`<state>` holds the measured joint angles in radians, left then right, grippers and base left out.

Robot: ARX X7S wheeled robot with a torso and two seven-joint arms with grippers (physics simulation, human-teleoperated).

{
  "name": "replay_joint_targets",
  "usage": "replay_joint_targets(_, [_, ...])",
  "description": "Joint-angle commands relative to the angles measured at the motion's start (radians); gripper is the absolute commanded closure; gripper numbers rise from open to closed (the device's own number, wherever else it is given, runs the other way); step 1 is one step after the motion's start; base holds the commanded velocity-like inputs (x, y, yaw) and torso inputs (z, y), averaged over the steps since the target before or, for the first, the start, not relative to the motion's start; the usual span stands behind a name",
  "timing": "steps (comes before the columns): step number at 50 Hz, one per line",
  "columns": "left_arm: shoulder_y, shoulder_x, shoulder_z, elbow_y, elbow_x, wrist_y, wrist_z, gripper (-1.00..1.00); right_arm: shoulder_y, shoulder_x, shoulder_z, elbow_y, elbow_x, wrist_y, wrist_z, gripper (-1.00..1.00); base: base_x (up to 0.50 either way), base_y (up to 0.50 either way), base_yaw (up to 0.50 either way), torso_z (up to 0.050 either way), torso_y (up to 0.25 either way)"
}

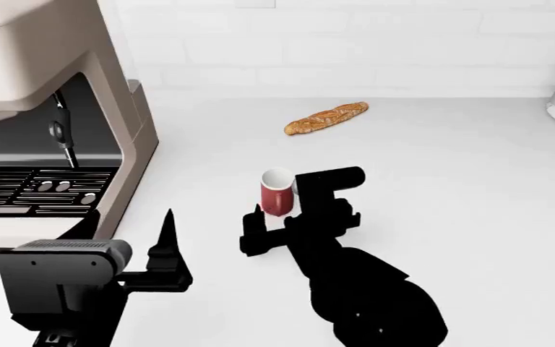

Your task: A wet mug is on the counter and needs to be dried. Pick it up and place it upside down in the open cabinet.

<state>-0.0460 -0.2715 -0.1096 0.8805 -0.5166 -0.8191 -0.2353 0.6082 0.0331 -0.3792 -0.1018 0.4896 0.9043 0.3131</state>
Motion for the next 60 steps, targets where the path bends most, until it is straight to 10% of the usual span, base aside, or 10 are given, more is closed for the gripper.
replay_joint_targets(1, [0.010, -0.005, -0.010, -0.004, -0.010, 0.013, -0.001, -1.00, 0.007, 0.001, -0.034, 0.038, 0.035, -0.033, 0.018, -1.00, 0.00, 0.00, 0.00, 0.000, 0.000])
replay_joint_targets(24, [0.013, -0.016, -0.017, -0.010, -0.031, 0.025, -0.010, -1.00, 0.059, 0.003, -0.084, 0.173, 0.065, -0.108, 0.033, -1.00, 0.00, 0.00, 0.00, 0.000, 0.000])
replay_joint_targets(25, [0.012, -0.017, -0.017, -0.010, -0.032, 0.025, -0.011, -1.00, 0.060, 0.004, -0.086, 0.175, 0.067, -0.109, 0.034, 1.00, 0.00, 0.00, 0.00, 0.000, 0.000])
replay_joint_targets(60, [-0.064, -0.078, -0.065, 0.029, -0.189, -0.079, -0.066, -1.00, 0.127, 0.250, -0.161, -0.364, 0.159, 0.180, 0.155, 1.00, 0.00, 0.00, 0.00, 0.000, 0.000])
